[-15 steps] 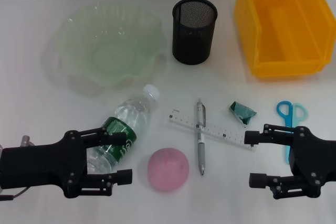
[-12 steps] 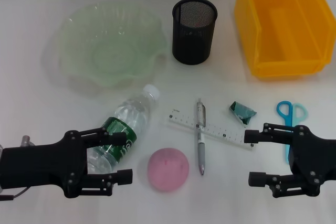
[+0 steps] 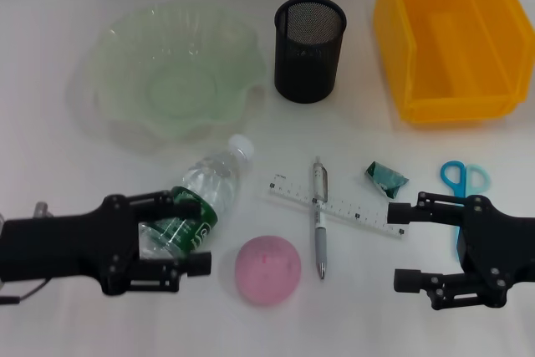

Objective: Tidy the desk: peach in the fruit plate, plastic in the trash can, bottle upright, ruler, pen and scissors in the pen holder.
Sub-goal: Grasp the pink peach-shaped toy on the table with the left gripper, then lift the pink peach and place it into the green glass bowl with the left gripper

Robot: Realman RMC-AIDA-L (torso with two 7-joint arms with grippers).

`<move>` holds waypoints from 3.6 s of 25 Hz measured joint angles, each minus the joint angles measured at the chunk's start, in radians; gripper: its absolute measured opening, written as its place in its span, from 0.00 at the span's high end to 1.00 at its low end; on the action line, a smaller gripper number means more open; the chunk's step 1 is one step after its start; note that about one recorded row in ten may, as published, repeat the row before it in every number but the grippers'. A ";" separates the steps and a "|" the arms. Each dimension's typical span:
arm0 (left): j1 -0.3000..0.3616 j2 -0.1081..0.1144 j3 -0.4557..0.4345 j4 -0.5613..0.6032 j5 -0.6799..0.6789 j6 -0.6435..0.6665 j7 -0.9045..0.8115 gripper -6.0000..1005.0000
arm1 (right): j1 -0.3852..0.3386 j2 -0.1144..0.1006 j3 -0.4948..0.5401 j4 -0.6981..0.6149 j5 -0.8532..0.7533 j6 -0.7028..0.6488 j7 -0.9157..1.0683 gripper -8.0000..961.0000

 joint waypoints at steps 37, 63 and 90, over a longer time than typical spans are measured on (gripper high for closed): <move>-0.316 -0.017 0.841 0.304 0.050 -0.419 -0.572 0.18 | -0.175 -0.001 0.329 -0.070 -0.224 0.023 -0.004 0.15; -0.265 -0.011 0.845 0.286 -0.030 -0.437 -0.523 0.89 | -0.161 0.003 0.334 -0.068 -0.224 0.008 -0.003 0.15; -0.234 -0.009 0.385 0.082 -0.206 -1.049 -0.426 0.82 | -0.111 0.045 0.329 -0.068 -0.214 0.029 -0.008 0.15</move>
